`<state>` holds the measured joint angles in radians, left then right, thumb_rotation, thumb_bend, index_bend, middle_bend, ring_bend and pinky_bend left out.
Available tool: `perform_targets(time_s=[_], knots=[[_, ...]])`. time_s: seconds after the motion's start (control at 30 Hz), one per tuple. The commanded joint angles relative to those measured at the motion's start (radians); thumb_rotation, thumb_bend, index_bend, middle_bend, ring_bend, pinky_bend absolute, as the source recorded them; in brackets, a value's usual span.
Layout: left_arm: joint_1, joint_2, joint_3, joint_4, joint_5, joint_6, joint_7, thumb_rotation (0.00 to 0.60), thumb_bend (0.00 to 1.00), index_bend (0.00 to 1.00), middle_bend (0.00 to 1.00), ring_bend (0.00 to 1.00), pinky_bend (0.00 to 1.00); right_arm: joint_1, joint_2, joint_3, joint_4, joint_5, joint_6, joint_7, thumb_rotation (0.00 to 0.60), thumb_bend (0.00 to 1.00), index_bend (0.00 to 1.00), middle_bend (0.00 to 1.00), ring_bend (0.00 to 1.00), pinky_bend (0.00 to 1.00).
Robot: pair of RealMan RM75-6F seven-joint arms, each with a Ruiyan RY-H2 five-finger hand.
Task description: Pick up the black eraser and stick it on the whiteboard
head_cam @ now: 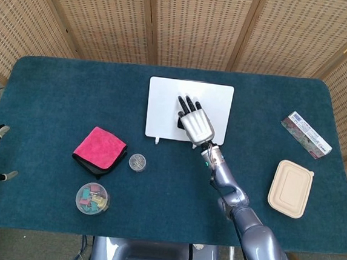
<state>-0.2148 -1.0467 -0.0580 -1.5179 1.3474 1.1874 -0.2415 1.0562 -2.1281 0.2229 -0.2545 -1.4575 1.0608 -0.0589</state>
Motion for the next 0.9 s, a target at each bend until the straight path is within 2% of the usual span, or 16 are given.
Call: perform_targets(time_s=[0.03, 0.33, 0.5, 0.6, 0.67, 0.83, 0.9], knots=[[0.001, 0.001, 0.001, -0.001, 0.002, 0.002, 0.001, 0.6, 0.0, 0.0, 0.0, 0.0, 0.0, -0.006, 0.004, -0.001, -0.009, 0.004, 0.013, -0.006, 0.6, 0.0, 0.04, 0.02, 0.0, 0.19], [0.005, 0.002, 0.005, -0.007, 0.012, 0.011, 0.003, 0.6, 0.0, 0.0, 0.0, 0.0, 0.0, -0.064, 0.057, -0.022, -0.109, -0.013, 0.15, -0.008, 0.6, 0.0, 0.04, 0.05, 0.0, 0.19], [0.008, 0.005, 0.008, -0.013, 0.026, 0.024, 0.0, 0.6, 0.0, 0.0, 0.0, 0.0, 0.0, -0.133, 0.156, -0.03, -0.271, -0.025, 0.26, -0.015, 0.6, 0.0, 0.04, 0.05, 0.02, 0.19], [0.015, 0.009, 0.012, -0.017, 0.04, 0.039, -0.007, 0.6, 0.0, 0.0, 0.0, 0.0, 0.0, -0.214, 0.295, -0.045, -0.497, -0.032, 0.327, -0.041, 0.6, 0.0, 0.04, 0.05, 0.04, 0.19], [0.019, 0.012, 0.014, -0.019, 0.05, 0.051, -0.012, 0.6, 0.0, 0.0, 0.0, 0.0, 0.0, -0.28, 0.419, -0.065, -0.7, -0.023, 0.34, -0.076, 0.6, 0.0, 0.04, 0.02, 0.04, 0.19], [0.032, 0.01, 0.015, -0.016, 0.068, 0.088, -0.008, 0.6, 0.0, 0.0, 0.0, 0.0, 0.0, -0.45, 0.732, -0.129, -1.195, 0.051, 0.343, -0.15, 0.6, 0.0, 0.0, 0.0, 0.0, 0.08], [0.039, 0.004, 0.014, -0.011, 0.074, 0.108, -0.006, 0.6, 0.0, 0.0, 0.0, 0.0, 0.0, -0.515, 0.803, -0.159, -1.294, 0.054, 0.381, -0.12, 0.6, 0.0, 0.0, 0.0, 0.0, 0.04]])
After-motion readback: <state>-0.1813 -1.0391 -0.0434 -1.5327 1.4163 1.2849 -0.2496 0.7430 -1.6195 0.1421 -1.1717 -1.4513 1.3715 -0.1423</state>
